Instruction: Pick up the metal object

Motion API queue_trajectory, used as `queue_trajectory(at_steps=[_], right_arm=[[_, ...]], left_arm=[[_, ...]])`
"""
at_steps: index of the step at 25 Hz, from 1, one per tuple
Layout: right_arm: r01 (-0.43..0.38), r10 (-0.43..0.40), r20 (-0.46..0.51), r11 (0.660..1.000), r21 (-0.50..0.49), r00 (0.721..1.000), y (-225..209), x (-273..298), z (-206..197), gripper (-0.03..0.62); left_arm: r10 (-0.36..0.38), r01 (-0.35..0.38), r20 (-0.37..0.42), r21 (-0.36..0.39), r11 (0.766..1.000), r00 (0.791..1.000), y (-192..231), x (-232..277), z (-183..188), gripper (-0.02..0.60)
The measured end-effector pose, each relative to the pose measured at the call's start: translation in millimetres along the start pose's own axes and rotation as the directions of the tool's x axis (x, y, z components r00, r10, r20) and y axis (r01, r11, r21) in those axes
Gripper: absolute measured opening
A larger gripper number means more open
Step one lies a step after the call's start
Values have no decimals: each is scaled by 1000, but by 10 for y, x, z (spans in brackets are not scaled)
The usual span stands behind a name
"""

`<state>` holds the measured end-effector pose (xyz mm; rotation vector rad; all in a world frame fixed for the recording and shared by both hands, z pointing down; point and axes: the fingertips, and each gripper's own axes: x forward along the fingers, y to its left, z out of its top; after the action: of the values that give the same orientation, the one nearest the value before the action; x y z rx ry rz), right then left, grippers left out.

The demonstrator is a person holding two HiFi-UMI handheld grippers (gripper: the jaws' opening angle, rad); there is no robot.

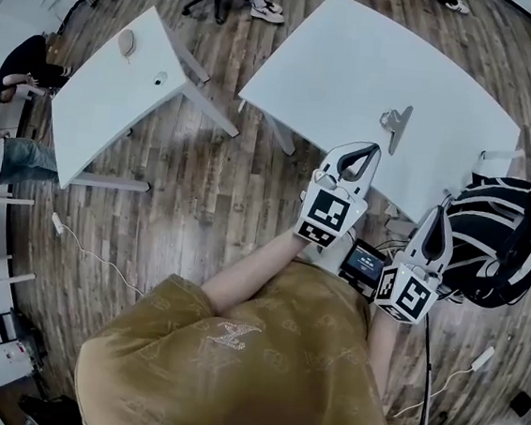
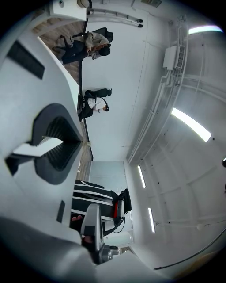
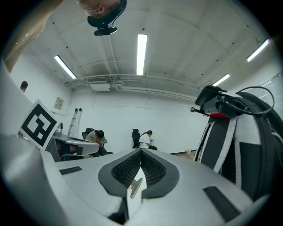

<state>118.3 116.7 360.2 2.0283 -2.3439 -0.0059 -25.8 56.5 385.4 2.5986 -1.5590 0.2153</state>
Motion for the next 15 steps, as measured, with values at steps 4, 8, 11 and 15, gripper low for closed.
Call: queue_trajectory(at_steps=[4, 8, 11, 15], right_arm=[[-10, 10, 7, 1000, 3, 1000, -2, 96, 12, 8], [-10, 10, 6, 1000, 2, 1000, -45, 220, 11, 8], [-11, 11, 7, 1000, 6, 1000, -86, 365, -1, 8], [-21, 21, 10, 1000, 17, 1000, -119, 604, -12, 8]], left_arm=[[-7, 7, -7, -4, 1000, 1000, 34, 82, -11, 6], [-9, 9, -8, -4, 1000, 1000, 76, 213, 4, 6], [-12, 12, -3, -7, 1000, 1000, 140, 333, 40, 6], [5, -6, -15, -15, 1000, 1000, 283, 510, 44, 6]])
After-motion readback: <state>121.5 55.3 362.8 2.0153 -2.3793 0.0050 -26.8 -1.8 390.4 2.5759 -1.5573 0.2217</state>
